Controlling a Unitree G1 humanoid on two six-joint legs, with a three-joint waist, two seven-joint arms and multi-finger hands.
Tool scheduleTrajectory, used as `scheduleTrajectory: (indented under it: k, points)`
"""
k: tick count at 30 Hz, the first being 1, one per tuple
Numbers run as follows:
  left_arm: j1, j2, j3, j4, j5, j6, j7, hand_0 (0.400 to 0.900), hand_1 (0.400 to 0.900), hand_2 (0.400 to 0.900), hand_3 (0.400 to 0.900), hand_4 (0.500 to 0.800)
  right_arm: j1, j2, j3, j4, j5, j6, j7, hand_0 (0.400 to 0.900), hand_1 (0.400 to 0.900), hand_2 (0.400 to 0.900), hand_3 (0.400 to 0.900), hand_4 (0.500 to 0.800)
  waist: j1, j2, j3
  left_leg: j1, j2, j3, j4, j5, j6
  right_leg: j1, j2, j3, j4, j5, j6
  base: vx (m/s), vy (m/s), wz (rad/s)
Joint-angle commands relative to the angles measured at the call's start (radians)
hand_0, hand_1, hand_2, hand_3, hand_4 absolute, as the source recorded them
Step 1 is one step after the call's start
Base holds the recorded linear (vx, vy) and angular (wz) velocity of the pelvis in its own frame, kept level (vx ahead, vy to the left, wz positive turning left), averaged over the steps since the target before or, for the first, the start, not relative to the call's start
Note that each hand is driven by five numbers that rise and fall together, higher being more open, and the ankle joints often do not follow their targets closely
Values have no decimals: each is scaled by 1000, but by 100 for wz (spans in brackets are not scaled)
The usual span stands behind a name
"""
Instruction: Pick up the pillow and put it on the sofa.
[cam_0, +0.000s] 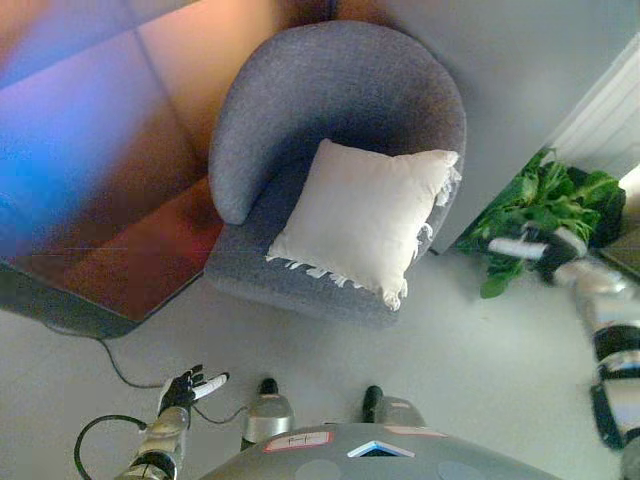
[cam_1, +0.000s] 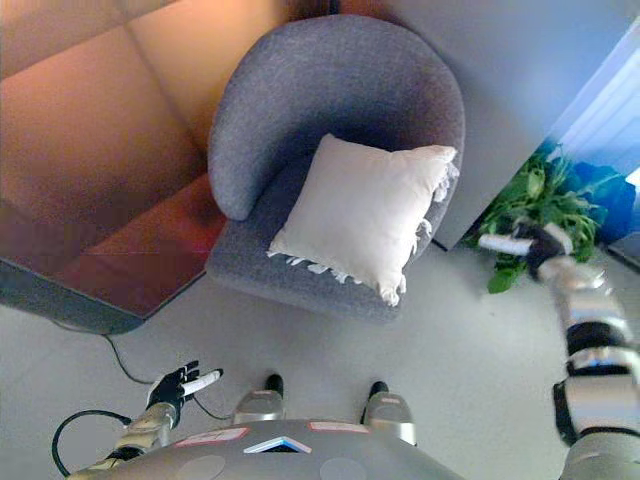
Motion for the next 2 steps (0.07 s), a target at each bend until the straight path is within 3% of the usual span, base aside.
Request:
scheduleTrajectory:
  k: [1,2]
  points:
    - [-58,28,-27,40,-7,-17,41,900,900,900,900,800,-11,54,-51,-94,60,-172,10,900,900,900,900,800,-11,-52,-27,36,23,9,37,-45,7,75,-34,-4,-48,-16,28,-139,145,-19]
    - [-72,20,-35,48,-6,-15,44,900,900,900,900,800,14,95,-40,-80,54,-191,10,900,900,900,900,800,-18,-52,-34,45,17,17,19,-48,10,77,-35,-2,-66,-4,34,-87,91,-12]
